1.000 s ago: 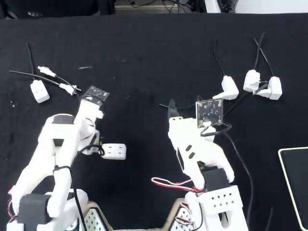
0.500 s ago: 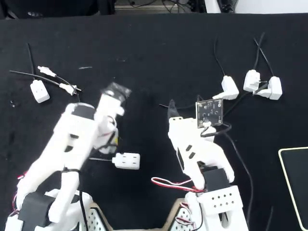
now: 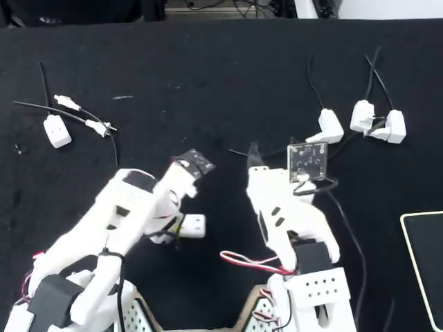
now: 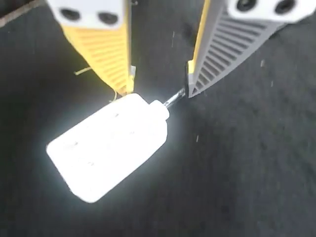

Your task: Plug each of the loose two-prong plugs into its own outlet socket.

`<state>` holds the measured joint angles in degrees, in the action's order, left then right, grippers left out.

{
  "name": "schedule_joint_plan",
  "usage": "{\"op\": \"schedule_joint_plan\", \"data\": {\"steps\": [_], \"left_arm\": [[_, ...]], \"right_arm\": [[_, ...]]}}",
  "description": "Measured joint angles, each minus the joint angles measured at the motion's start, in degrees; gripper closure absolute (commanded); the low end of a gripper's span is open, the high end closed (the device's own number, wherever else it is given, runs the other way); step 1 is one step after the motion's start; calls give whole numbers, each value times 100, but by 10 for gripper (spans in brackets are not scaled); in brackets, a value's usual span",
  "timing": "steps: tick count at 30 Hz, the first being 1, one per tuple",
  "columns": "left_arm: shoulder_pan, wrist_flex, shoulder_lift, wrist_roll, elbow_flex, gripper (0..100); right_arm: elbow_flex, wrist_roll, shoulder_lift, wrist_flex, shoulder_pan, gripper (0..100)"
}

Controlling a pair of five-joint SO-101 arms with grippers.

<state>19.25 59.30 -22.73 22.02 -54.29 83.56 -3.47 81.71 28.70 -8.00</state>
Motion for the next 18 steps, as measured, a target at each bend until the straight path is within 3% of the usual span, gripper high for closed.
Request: {"op": "schedule_joint_plan", "data": {"steps": [6,10,14,18], "left_arm": [[220,-897,18,-527,-158,818],[211,-985,18,-580,-158,818],[211,-176,18,-589,53,821],[114,1363,18,-352,1160,823]], "right_arm": [[-9,0,0,0,466,744],[-9,0,0,0,448,744],[-9,0,0,0,308,744],[-9,0,0,0,290,744]]}}
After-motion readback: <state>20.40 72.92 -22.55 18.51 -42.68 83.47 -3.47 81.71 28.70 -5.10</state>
